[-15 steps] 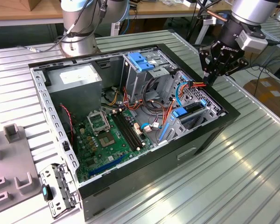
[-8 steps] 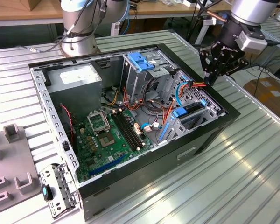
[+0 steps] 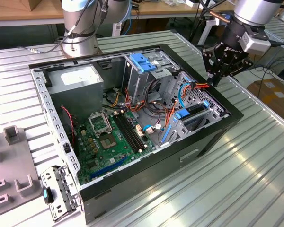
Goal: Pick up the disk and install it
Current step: 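Insert the first disk wire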
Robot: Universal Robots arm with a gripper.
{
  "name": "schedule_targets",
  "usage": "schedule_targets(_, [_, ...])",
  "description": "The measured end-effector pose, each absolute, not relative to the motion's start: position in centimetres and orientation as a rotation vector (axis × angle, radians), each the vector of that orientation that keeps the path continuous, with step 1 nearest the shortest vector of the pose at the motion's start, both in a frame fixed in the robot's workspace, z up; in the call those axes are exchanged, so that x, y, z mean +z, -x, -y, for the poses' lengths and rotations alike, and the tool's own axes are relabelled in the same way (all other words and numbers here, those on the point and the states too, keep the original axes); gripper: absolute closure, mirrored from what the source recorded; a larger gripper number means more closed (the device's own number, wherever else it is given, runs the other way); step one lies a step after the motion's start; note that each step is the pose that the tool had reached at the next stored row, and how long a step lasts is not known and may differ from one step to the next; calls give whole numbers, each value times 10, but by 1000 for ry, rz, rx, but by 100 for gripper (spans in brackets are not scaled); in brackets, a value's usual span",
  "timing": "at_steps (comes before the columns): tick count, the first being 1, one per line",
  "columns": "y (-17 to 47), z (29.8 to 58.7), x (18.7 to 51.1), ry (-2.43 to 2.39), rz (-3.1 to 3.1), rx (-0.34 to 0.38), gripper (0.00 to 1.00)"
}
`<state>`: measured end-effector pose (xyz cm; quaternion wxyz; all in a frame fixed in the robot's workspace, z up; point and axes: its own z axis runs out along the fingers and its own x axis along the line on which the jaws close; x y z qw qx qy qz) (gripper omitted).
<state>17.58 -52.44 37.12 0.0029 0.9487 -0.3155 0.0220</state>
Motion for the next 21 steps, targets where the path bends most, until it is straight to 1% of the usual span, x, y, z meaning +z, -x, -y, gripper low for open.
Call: schedule_targets(21, [-173,523,367,-3000,917,74,76])
